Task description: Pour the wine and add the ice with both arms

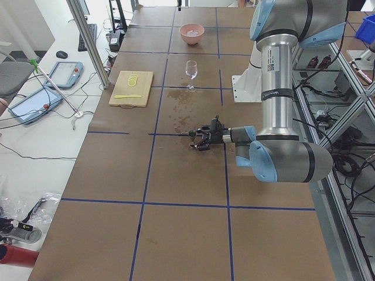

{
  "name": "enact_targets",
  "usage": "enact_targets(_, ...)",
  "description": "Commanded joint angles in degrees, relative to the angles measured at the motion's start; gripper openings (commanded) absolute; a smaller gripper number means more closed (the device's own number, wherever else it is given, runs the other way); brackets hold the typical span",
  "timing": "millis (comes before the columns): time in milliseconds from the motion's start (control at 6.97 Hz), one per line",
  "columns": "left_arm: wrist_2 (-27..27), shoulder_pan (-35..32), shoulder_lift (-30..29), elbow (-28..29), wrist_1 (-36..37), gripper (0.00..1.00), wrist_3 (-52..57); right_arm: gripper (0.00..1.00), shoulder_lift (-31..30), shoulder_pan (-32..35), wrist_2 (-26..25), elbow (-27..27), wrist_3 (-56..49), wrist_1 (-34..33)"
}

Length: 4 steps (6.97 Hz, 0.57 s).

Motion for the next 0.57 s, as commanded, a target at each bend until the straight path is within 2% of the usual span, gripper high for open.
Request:
enact_targets(0, 2.6, 0.0, -0.5, 1.2, -0.2, 0.9, 0.3, 1.0, 0.0, 0.0, 0.0, 0.0, 0.1, -0.1)
enact_targets(143, 2.6, 0.0, -0.6, 1.7, -0.2, 0.85, 0.3, 1.0, 0.0, 0.0, 0.0, 0.0, 0.0, -0.1)
enact_targets(430, 2.6, 0.1, -2.0, 3.3, -0.2, 0.83, 0.4, 1.0, 0.0, 0.0, 0.0, 0.0, 0.0, -0.1)
